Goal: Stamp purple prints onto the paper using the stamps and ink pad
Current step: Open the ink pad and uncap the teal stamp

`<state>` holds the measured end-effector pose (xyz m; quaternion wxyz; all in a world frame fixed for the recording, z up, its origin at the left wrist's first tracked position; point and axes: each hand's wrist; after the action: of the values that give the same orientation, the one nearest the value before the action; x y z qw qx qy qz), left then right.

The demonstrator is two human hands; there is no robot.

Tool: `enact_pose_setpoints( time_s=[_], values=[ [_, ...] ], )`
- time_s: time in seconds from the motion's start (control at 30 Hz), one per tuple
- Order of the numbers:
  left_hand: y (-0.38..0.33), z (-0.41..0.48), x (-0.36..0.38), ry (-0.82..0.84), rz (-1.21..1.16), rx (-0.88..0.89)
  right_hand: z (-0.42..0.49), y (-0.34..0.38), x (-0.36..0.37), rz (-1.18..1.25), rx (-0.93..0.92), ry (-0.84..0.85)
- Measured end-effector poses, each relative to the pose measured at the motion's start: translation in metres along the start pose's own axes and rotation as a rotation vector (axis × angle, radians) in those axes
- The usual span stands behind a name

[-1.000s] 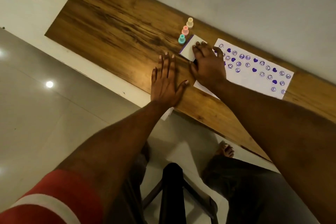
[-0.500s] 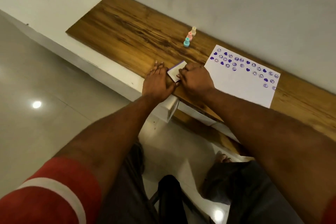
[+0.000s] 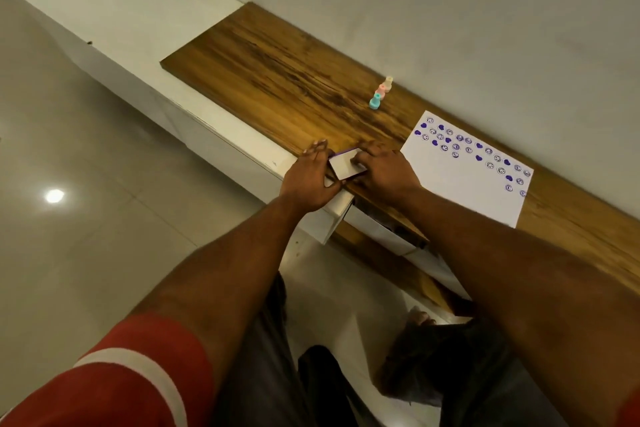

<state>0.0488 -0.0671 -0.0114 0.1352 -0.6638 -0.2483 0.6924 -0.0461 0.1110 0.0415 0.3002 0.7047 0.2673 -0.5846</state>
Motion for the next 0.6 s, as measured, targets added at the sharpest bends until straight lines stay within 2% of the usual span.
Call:
enact_pose_setpoints(
  time_s=[0.2,0.6],
  values=[
    [-0.001,0.013,0.01,-0.029,0.004,0.016,0.007,-0.022,0.01,0.155,0.011,-0.025],
    [0.001,0.033,0.007,-0.005,-0.079,-0.02,0.034,-0.05,-0.009,0.068,-0.172,0.073]
  ],
)
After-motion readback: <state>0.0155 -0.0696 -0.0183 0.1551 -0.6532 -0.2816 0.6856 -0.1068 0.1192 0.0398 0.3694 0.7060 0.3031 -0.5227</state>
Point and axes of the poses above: each hand's wrist, its own z-axis towards the middle knuckle, its own x-axis out of the palm, y = z × x, and after that the axes turned 2 degrees about x, right-handed
